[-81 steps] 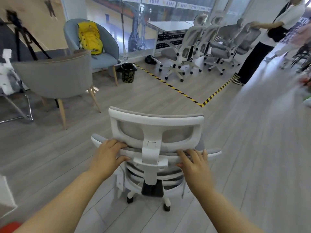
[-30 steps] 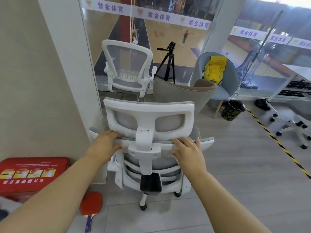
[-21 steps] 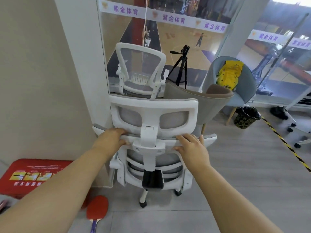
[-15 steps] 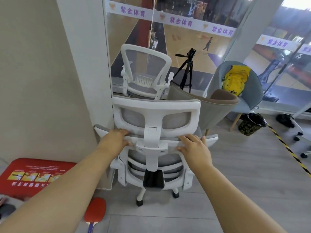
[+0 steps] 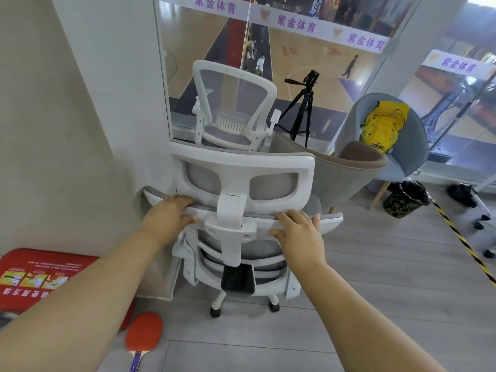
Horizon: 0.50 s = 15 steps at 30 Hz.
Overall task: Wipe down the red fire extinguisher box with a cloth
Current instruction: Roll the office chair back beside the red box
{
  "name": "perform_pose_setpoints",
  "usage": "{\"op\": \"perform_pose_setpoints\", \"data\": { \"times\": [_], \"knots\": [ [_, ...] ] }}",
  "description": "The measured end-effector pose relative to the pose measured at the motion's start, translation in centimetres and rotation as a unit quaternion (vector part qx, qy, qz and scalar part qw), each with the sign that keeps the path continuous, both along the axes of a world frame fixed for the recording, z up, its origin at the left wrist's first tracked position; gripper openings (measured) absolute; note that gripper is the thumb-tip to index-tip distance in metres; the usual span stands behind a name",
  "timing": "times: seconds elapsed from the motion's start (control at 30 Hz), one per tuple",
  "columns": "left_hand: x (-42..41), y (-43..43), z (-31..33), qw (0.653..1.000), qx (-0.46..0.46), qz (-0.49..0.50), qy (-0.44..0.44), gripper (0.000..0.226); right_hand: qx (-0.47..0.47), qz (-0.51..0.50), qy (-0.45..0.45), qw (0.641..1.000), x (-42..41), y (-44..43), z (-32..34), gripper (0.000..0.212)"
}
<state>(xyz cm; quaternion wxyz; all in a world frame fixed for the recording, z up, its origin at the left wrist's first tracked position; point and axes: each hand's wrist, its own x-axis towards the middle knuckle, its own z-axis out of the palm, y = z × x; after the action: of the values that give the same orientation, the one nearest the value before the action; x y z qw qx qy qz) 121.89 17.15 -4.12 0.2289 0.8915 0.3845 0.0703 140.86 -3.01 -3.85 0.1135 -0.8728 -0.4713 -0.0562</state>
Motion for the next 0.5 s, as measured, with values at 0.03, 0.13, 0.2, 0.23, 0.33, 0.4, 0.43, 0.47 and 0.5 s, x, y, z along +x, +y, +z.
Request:
{"op": "perform_pose_setpoints", "data": {
  "times": [0.03,0.13,0.2,0.23,0.33,0.4,0.43,0.47,0.5],
  "knots": [
    [0.1,-0.1,0.1,1.000,0.003,0.000,0.010,0.043,-0.006,-0.001,0.002,1.000,-0.1,0.0,0.1,0.034],
    [0.1,-0.4,0.5,0.999,0.008,-0.002,0.044,0.045,-0.033,-0.002,0.014,0.999,-0.4,-0.1,1.1,0.036],
    [-0.2,-1.0,0.9,0.998,0.020,-0.009,0.061,0.047,-0.070,-0.004,0.018,0.997,-0.7,-0.1,2.1,0.037],
    [-0.6,-1.3,1.0,0.998,0.026,-0.012,0.064,0.048,-0.087,-0.005,0.019,0.996,-0.9,-0.1,2.6,0.038],
    [-2.4,-2.4,1.0,0.998,0.031,-0.020,0.056,0.046,-0.083,-0.017,0.021,0.996,-2.0,-0.7,4.0,0.037],
    [-4.2,-3.4,0.7,0.998,0.019,-0.024,0.056,0.042,-0.071,-0.027,0.034,0.997,-3.6,-1.6,4.6,0.036],
    [-5.2,-3.9,0.5,0.998,0.013,-0.026,0.058,0.038,-0.073,-0.030,0.045,0.996,-4.6,-2.1,4.7,0.035],
    [-6.3,-4.6,0.4,0.998,0.008,-0.026,0.061,0.030,-0.079,-0.029,0.058,0.995,-5.6,-2.7,4.7,0.034],
    [-7.4,-5.4,0.2,0.997,0.000,-0.027,0.066,0.020,-0.088,-0.024,0.071,0.993,-6.7,-3.3,4.4,0.033]
  ]
}}
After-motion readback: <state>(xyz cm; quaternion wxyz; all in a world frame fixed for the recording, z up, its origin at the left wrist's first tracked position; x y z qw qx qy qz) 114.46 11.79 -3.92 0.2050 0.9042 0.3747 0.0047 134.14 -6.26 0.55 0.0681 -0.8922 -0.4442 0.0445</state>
